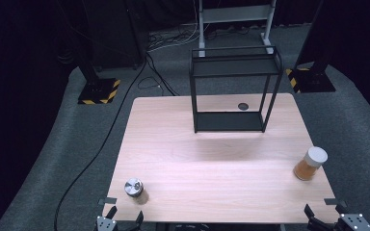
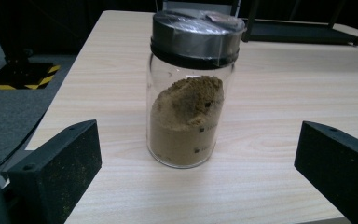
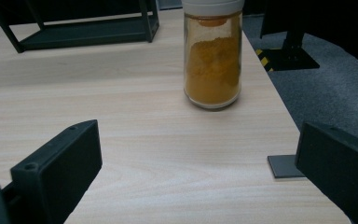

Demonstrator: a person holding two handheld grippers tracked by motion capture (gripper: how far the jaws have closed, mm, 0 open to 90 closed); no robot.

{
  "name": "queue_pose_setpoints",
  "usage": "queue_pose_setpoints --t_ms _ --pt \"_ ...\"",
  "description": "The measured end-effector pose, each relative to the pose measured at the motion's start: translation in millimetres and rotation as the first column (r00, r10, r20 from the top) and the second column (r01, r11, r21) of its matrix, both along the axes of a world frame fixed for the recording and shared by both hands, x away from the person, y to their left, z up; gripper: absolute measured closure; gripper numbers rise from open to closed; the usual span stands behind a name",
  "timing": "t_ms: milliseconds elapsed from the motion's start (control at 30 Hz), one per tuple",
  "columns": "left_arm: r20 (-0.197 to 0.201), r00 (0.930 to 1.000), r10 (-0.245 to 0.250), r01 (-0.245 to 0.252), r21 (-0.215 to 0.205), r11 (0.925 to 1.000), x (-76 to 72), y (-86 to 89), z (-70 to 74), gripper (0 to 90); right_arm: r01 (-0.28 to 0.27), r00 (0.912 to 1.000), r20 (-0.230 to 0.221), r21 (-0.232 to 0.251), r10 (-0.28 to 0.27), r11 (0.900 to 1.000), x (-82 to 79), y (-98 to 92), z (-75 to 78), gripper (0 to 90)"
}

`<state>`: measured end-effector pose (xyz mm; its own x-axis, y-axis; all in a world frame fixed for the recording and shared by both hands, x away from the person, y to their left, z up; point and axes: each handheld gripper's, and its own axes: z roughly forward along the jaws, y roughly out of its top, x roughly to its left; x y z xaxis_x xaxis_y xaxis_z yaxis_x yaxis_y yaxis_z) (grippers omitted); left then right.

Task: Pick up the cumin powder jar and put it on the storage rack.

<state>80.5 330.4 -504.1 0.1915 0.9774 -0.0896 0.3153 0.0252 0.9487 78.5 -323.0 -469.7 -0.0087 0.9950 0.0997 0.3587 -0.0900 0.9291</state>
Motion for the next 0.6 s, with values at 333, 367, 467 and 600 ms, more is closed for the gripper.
queue_pose_setpoints --t_ms 333,367,467,600 --pt "-0.025 0.9988 0.043 -0.043 -0.009 0.9990 7.7 -6.1 -10.9 0.0 -0.036 0.9991 0.020 0.022 0.036 0.999 0.4 -0.7 -4.5 0.0" --pt "-0.025 0.9988 0.043 -0.043 -0.009 0.9990 7.7 -6.1 -10.9 0.0 -0.036 0.9991 0.020 0.022 0.036 0.999 0.4 -0.7 -4.5 0.0" --pt "-0.014 0.9976 0.067 -0.068 -0.031 0.9972 11.3 -8.8 -17.1 0.0 -0.051 0.9987 0.009 0.019 0.051 0.999 2.9 -0.2 -6.2 0.0" --pt "0.003 0.9963 0.086 -0.086 -0.025 0.9960 13.1 -15.6 -22.2 0.0 -0.063 0.9979 0.019 0.029 0.063 0.998 1.9 -1.7 -8.8 0.0"
